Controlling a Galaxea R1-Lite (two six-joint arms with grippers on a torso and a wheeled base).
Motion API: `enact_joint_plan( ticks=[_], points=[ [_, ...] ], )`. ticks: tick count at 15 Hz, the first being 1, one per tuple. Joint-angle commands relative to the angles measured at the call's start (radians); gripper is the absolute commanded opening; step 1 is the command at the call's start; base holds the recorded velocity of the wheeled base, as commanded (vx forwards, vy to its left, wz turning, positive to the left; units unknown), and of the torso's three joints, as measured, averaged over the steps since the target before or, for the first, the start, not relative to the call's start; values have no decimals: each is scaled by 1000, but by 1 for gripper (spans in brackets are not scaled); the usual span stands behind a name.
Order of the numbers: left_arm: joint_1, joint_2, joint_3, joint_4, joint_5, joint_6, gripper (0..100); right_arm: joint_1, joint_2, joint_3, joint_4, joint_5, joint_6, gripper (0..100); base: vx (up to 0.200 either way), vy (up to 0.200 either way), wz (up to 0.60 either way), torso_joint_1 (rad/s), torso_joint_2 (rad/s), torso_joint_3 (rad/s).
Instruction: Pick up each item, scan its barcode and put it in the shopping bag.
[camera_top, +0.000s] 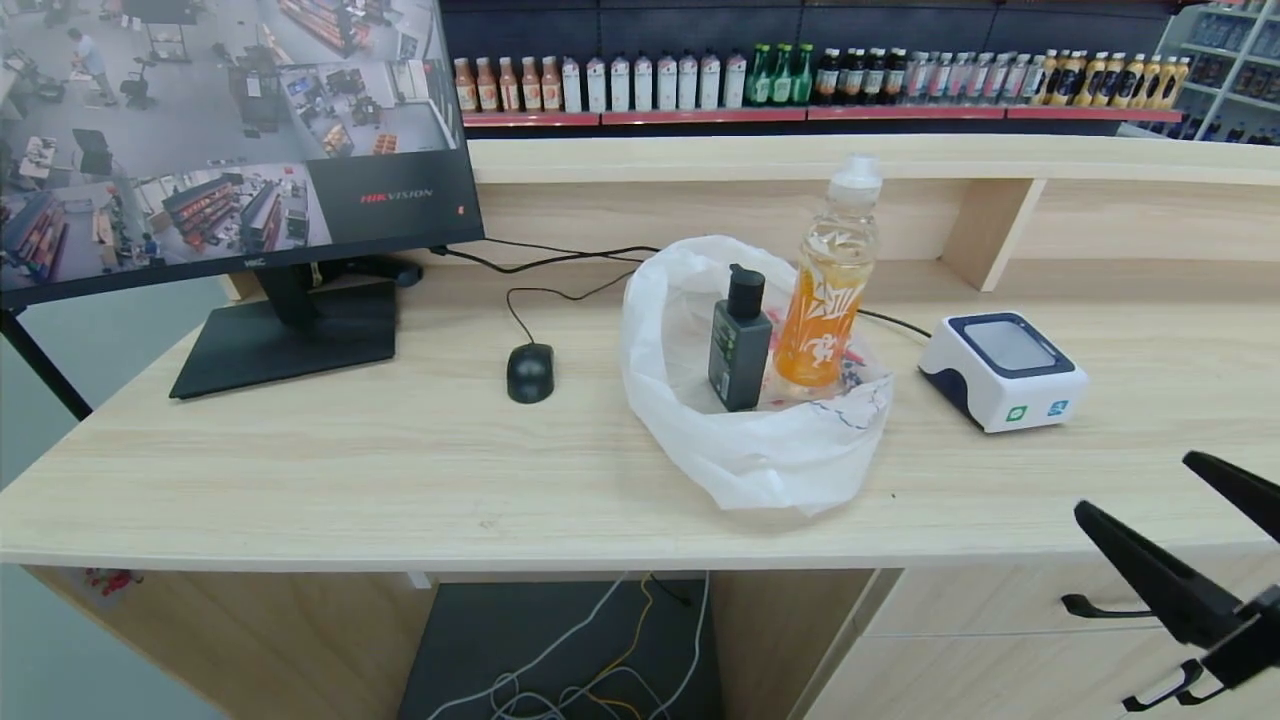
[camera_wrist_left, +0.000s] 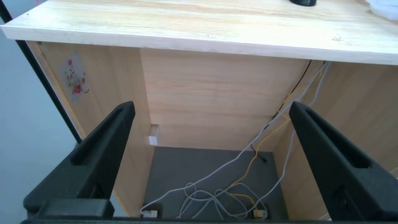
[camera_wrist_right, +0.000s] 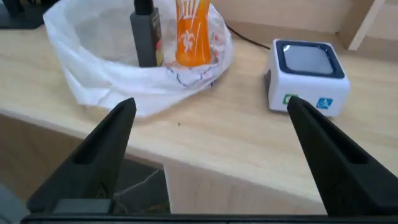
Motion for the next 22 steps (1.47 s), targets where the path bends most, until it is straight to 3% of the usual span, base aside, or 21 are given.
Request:
enact_joint_plan(
  ticks=[1,8,14,16,17,22],
  points=[
    [0,0,0,0,1,1,100,11,-316,-30,330,1,-57,100,0,0,0,0,0,0],
    [2,0,0,0,1,-1,100,49,-663,12,789,4,-103,100,0,0,0,0,0,0],
    [2,0,0,0,1,-4,100,48,-891,9,1094,8,-105,100,0,0,0,0,0,0],
    [2,0,0,-2,1,-4,100,37,-914,1,1118,7,-100,100,0,0,0,0,0,0],
    [2,0,0,-2,1,-4,100,23,-911,-1,1120,5,-94,100,0,0,0,0,0,0],
    [2,0,0,-2,1,-2,100,-210,-933,-1,1126,7,-59,100,0,0,0,0,0,0]
  ],
)
